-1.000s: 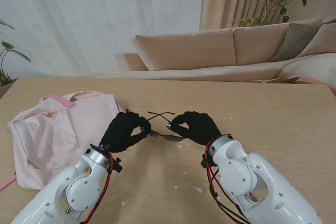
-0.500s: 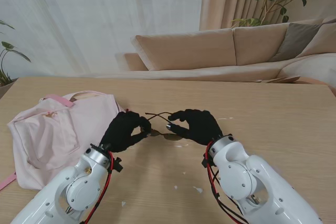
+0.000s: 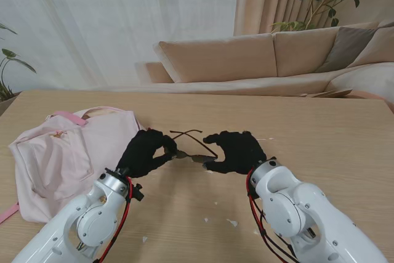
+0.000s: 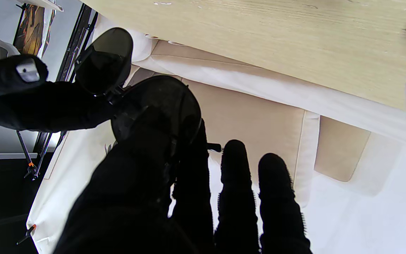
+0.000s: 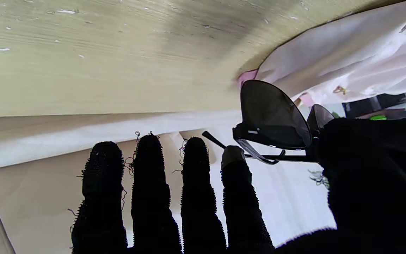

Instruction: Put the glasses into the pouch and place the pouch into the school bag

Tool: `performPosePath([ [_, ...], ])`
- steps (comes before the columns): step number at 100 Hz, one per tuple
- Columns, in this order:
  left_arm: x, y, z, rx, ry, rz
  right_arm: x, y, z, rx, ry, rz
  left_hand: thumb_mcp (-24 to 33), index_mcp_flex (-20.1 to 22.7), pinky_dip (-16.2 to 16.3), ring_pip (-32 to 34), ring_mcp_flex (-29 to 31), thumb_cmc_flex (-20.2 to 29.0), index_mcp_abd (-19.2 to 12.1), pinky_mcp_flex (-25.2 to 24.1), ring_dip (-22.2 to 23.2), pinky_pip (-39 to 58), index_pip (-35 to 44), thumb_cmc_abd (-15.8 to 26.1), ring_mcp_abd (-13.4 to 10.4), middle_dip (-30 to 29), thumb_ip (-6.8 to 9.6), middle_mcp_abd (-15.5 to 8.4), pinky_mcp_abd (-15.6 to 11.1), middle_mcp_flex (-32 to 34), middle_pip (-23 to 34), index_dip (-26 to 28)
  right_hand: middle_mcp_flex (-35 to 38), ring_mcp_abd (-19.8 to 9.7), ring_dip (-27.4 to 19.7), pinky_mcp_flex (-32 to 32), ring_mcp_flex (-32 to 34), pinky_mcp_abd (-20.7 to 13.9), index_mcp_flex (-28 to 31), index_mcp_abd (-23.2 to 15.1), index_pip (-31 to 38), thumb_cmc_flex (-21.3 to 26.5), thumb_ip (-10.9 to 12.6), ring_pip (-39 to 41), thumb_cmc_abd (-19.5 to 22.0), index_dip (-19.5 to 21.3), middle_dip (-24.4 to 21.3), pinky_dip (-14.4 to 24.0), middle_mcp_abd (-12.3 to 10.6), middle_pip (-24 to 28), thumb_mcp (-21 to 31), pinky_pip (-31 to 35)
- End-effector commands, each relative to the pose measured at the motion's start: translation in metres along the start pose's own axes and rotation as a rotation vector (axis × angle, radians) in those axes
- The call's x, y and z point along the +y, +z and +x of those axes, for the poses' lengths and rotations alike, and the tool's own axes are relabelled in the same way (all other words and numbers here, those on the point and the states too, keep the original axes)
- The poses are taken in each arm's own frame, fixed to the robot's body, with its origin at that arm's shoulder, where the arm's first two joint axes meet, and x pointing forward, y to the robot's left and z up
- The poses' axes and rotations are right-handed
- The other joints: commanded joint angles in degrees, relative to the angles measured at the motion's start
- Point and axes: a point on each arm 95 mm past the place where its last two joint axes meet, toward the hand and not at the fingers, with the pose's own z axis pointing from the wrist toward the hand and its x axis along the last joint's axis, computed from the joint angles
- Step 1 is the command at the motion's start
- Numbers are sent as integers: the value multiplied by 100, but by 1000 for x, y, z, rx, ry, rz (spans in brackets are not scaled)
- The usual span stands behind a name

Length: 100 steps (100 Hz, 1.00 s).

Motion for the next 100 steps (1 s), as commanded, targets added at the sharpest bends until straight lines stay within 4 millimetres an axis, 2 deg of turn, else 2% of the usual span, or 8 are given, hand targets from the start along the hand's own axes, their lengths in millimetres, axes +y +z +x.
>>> performPosePath([
  [1,0,0,6,9,-18,-1,-3,1,4,17,32,12,332,394,-28,120,65,405,-85,-9,161,141,254,89,-18,89,123,36,64,109,-9,243,-95,-103,142,12,-4,-101,-88,167,-62,239,-70,-30,-189,-45,51,101,-69,88,61,98],
  [9,0,0,6,11,-16,0,-5,4,5,24,27,13,333,390,-28,121,69,393,-88,-6,162,146,245,98,-25,86,119,23,64,109,-10,247,103,-95,175,102,144,-88,212,71,64,347,-77,12,-334,-6,67,143,-81,148,142,127],
  [28,0,1,7,8,-32,0,-8,9,9,50,25,-11,342,395,-28,120,63,396,-78,-12,164,151,238,92,-15,86,119,34,67,108,-10,255,789,-123,305,394,653,-50,1073,-539,600,158,-257,208,-704,96,84,281,-181,170,1395,222],
  [47,1,2,8,4,-48,3,-11,11,12,62,34,-41,351,398,-25,124,64,401,-90,-10,168,161,232,84,-13,86,120,36,68,111,-8,265,1204,-138,339,575,966,-24,1648,-884,937,253,-327,335,-868,162,85,272,-220,176,1840,349],
  [75,0,3,10,4,-67,10,-13,11,13,62,69,-64,368,407,-20,128,72,398,-60,-5,171,178,222,80,-4,81,117,50,69,119,-7,277,1085,-168,379,584,940,-57,1377,-407,1042,198,-398,422,-1350,245,147,280,-251,288,2200,459],
  [90,0,4,12,2,-84,4,-14,12,15,67,56,-86,379,417,-16,129,64,399,-33,-10,173,188,207,75,16,77,116,62,83,128,-6,267,1404,-163,406,714,1173,-16,1725,-587,1188,432,-413,519,-1384,303,113,300,-280,292,2389,534],
  [95,-1,4,13,1,-84,0,-15,12,15,66,56,-95,376,411,-16,126,58,391,-40,-13,172,187,204,82,4,77,113,63,78,117,-10,268,1609,-154,400,761,1302,3,1872,-818,1668,815,-811,538,-1444,-360,50,280,-282,218,2345,562],
  [100,-1,5,13,1,-85,-2,-15,13,16,64,64,-101,379,401,-18,123,51,397,-38,-26,171,182,195,83,12,76,114,66,76,106,-15,262,1794,-150,399,807,1420,15,1898,-1091,2559,1198,-930,566,-1400,-1126,-5,255,-275,152,2212,588],
])
